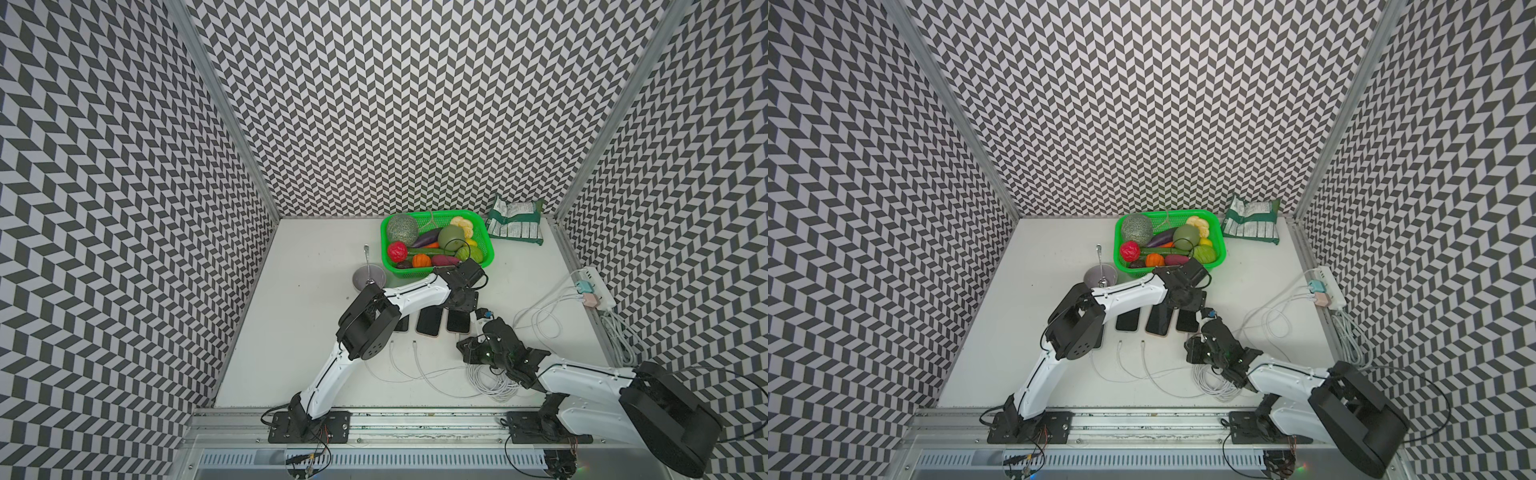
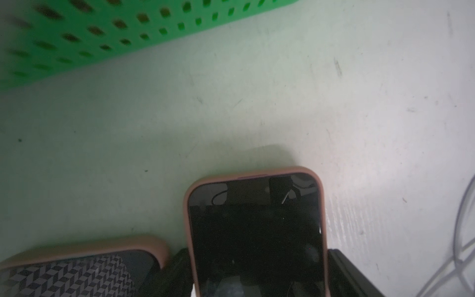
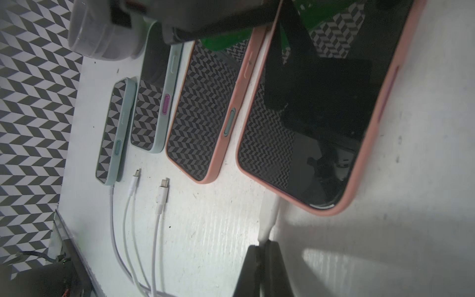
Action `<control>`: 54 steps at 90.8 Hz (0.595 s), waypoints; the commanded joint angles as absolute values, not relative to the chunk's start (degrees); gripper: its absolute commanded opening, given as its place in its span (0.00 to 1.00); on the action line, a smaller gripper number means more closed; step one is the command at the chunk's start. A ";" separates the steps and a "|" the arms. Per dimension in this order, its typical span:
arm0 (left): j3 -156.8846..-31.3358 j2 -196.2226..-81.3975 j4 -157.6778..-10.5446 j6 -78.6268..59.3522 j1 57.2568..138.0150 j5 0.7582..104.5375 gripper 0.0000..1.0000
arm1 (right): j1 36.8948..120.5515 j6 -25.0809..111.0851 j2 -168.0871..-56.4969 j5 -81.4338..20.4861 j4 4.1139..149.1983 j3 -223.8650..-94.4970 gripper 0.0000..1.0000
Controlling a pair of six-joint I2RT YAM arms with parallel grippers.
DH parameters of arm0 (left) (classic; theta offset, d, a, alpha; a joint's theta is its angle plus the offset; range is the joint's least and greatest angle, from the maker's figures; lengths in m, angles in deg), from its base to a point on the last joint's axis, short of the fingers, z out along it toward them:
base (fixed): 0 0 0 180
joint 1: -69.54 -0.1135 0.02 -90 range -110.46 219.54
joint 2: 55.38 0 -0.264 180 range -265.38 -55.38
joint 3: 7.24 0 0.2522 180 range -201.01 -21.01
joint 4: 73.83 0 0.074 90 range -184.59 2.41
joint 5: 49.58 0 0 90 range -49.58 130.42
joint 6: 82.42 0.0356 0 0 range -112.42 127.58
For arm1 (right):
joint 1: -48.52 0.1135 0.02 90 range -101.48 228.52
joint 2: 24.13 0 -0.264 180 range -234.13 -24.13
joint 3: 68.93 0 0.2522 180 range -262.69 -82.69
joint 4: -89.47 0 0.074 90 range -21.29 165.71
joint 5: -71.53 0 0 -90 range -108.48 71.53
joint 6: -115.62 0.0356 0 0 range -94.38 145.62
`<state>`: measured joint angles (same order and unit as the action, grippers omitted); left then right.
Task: Unplug the charging cable from the phone
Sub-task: Remove the charging cable from the phone.
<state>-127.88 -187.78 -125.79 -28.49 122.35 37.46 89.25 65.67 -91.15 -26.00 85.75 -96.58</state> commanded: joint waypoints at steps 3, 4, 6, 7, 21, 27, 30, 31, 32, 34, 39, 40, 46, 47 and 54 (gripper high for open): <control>-130.49 -188.87 -123.89 -29.11 121.90 37.62 0.00 | 89.30 64.74 -88.06 -26.51 86.21 -95.99 0.05; -130.55 -188.92 -123.89 -29.13 121.91 37.61 0.00 | 89.30 64.73 -87.91 -26.58 86.14 -95.93 0.05; -130.64 -189.01 -123.94 -29.19 121.92 37.56 0.00 | 89.30 64.77 -87.49 -26.68 86.03 -95.89 0.05; -130.71 -189.03 -123.96 -29.22 121.92 37.54 0.00 | 89.30 64.80 -87.32 -26.75 86.01 -95.88 0.05; -131.58 -189.95 -124.10 -29.40 121.77 37.45 0.00 | 89.39 64.66 -85.44 -27.65 85.73 -94.19 0.05; -131.97 -190.35 -124.15 -29.46 121.73 37.43 0.00 | 89.39 64.69 -85.01 -27.93 85.79 -93.65 0.05; -132.19 -190.63 -124.23 -29.50 121.61 37.43 0.00 | 89.39 64.68 -84.91 -28.01 85.76 -93.49 0.05; -132.28 -190.64 -124.24 -29.50 121.63 37.43 0.00 | 89.39 64.66 -84.84 -28.03 85.74 -93.45 0.05; -132.36 -190.68 -124.28 -29.55 121.64 37.39 0.00 | 89.39 64.65 -84.81 -28.09 85.78 -93.43 0.05; -132.47 -190.83 -124.32 -29.58 121.59 37.33 0.00 | 89.39 64.64 -84.74 -28.13 85.85 -93.37 0.04; -132.68 -191.12 -124.33 -29.64 121.48 37.34 0.00 | 89.39 64.71 -84.49 -28.34 85.82 -93.25 0.04; -132.74 -191.15 -124.33 -29.66 121.48 37.34 0.00 | 89.39 64.63 -84.50 -28.37 85.82 -93.24 0.04; -132.95 -191.42 -124.33 -29.69 121.40 37.34 0.00 | 89.39 64.55 -84.34 -28.34 85.85 -93.08 0.04; -133.01 -191.43 -124.33 -29.69 121.40 37.34 0.00 | 89.39 64.55 -84.34 -28.33 85.83 -93.07 0.04; -133.15 -191.52 -124.42 -29.68 121.40 37.41 0.00 | 89.40 64.54 -84.25 -28.16 85.73 -93.06 0.04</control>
